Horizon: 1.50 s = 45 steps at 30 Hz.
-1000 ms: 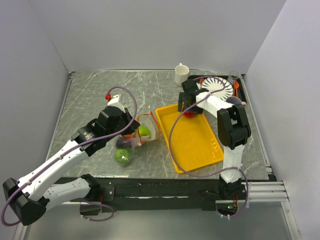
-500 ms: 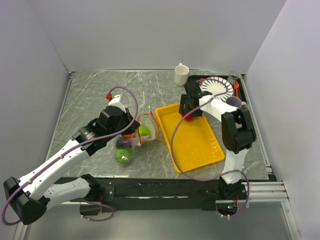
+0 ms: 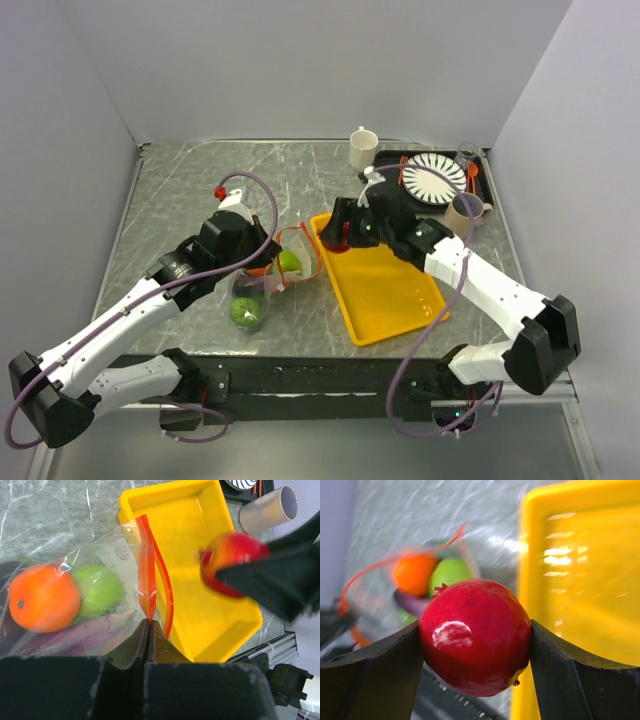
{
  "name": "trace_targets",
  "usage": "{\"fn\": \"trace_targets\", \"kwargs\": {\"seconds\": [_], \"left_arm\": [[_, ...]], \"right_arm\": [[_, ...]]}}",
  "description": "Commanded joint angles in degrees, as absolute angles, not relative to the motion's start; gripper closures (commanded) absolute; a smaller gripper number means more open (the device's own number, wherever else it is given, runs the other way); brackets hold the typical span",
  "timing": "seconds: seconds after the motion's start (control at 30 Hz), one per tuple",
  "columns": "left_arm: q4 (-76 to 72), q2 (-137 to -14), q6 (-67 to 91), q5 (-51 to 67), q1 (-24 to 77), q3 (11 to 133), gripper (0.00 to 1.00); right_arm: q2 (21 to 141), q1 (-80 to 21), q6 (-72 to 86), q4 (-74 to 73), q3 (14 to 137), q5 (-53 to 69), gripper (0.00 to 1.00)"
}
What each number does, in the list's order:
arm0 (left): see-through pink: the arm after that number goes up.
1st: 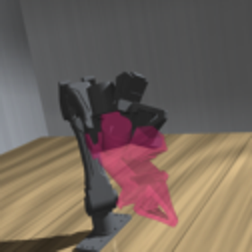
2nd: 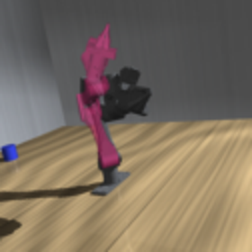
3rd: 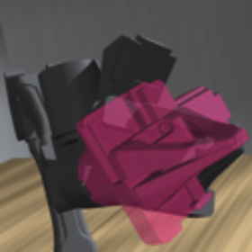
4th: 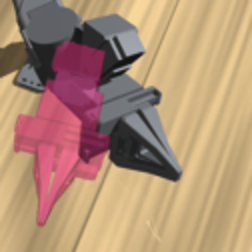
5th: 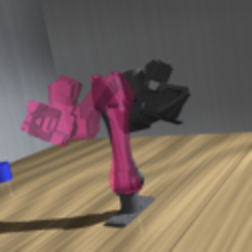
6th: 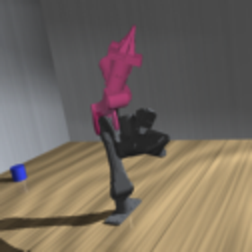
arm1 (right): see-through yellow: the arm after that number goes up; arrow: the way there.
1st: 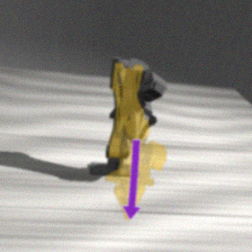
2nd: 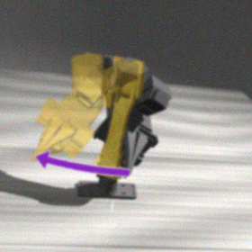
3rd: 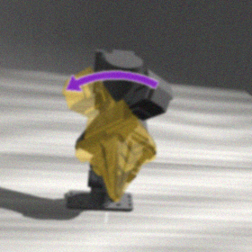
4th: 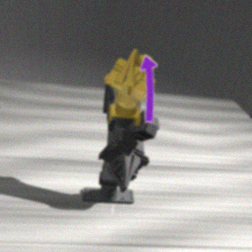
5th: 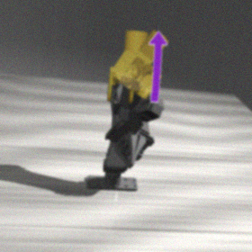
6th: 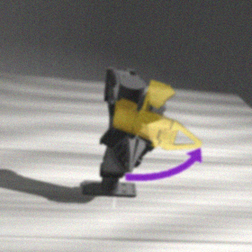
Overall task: Place the food in the zip-top bag and seal the zipper
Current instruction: Place the fake fruit in the zipper food storage bag.
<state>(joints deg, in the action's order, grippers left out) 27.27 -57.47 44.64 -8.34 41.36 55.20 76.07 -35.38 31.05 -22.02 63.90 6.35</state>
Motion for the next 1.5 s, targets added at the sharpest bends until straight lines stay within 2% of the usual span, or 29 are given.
{"fn": "trace_targets", "kwargs": {"seconds": [0.0, 0.23, 0.47, 0.57, 0.8, 0.87, 1.1, 1.23, 1.4, 1.47], "left_arm": [[24.53, -56.25, 44.12, -7.12, 41.13, 55.02, 0.99], [24.43, -57.22, 44.56, -6.42, 41.05, 54.93, 0.99], [25.04, -55.38, 45.44, -6.68, 41.04, 54.58, 0.99], [25.66, -54.49, 45.53, -7.56, 41.13, 55.28, 0.99], [27.68, -51.42, 46.84, -9.84, 41.04, 56.07, 0.99], [27.69, -50.01, 47.02, -11.25, 41.13, 56.16, 0.99], [29.01, -49.75, 47.28, -13.97, 41.05, 57.22, 0.99], [28.39, -47.64, 47.81, -15.38, 41.04, 56.78, 0.99], [30.67, -46.85, 47.9, -17.4, 41.13, 57.3, 0.99], [30.76, -46.84, 47.9, -17.67, 41.04, 57.48, 0.99]], "right_arm": [[72.42, -38.49, 35.59, -18.19, 61.96, 8.61, 0.61], [72.86, -41.48, 37.36, -14.86, 61.61, 10.63, 0.61], [82.43, -45.96, 36.04, -16.43, 68.54, 11.6, 0.57], [86.47, -46.93, 36.21, -17.31, 71.53, 10.98, 0.51], [91.32, -47.55, 34.54, -17.58, 76.72, 13.01, 0.19], [91.49, -47.55, 33.76, -17.4, 77.95, 14.67, 0.17], [93.08, -47.64, 29.62, -23.9, 84.63, 15.29, 0.0], [90.46, -47.73, 29.44, -27.5, 85.08, 8.73, 0.0], [82.45, -47.2, 31.55, -29.17, 79.37, -7.52, 0.0], [80.51, -46.5, 33.04, -30.84, 76.92, -8.96, 0.0]]}}
